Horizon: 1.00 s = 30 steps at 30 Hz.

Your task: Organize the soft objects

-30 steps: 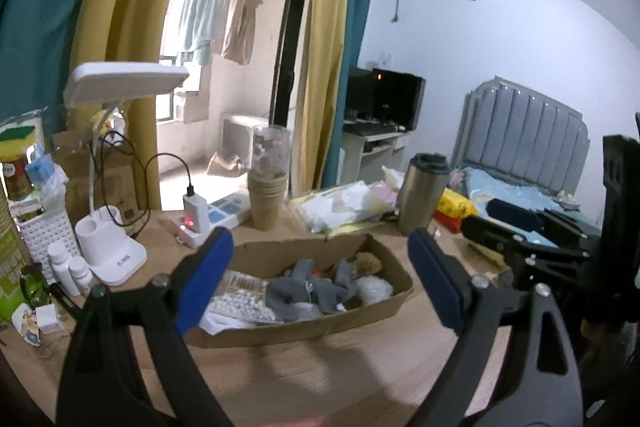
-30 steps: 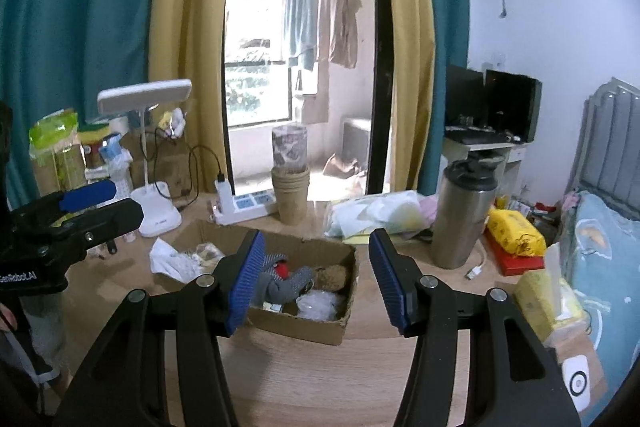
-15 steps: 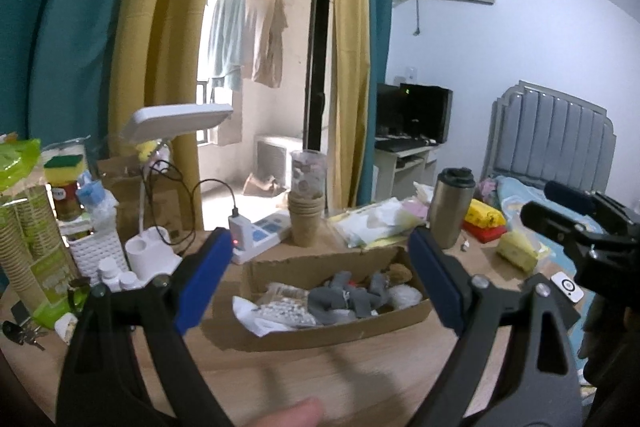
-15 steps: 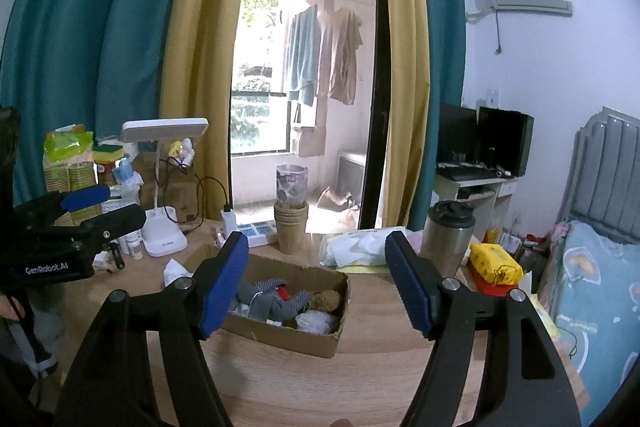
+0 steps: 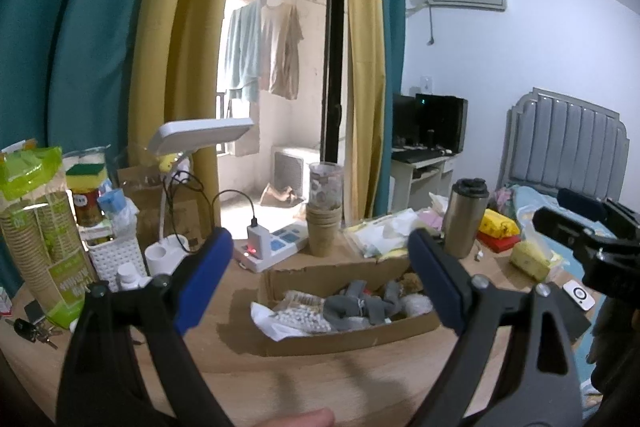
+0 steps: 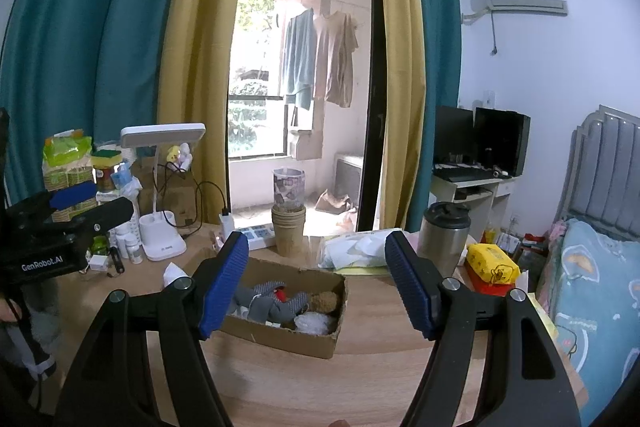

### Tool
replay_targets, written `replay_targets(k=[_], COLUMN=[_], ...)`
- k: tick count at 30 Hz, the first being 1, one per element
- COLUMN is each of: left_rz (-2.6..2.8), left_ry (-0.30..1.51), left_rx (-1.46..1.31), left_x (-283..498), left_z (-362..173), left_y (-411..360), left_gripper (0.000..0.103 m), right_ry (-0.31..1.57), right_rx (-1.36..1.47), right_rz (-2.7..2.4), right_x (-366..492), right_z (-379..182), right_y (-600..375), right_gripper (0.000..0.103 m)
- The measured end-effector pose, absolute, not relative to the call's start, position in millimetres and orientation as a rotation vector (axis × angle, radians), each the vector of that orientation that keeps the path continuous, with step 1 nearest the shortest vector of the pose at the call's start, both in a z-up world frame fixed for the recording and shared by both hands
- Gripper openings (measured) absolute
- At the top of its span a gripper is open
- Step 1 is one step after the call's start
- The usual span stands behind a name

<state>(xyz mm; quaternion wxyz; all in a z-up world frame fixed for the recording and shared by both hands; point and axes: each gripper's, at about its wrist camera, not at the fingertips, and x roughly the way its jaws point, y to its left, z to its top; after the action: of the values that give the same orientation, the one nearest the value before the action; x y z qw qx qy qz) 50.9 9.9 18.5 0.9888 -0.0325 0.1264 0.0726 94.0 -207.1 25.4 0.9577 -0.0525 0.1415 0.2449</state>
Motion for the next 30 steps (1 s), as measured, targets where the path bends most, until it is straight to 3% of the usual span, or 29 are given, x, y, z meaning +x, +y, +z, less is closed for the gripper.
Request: replay_targets(k=[30], left_rz=[0.12], left_ry=[0.27], left_rx=[-0.062], left_x=[53.0], left_z=[16.7], left_y=[3.8], left_gripper=[0.09], right_ry=[0.295], right_rx=[-0.102], right_rz=[0.499], right_x=[97.3], right_z=[22.4], right_y=[-207.1], right_gripper=[0.074])
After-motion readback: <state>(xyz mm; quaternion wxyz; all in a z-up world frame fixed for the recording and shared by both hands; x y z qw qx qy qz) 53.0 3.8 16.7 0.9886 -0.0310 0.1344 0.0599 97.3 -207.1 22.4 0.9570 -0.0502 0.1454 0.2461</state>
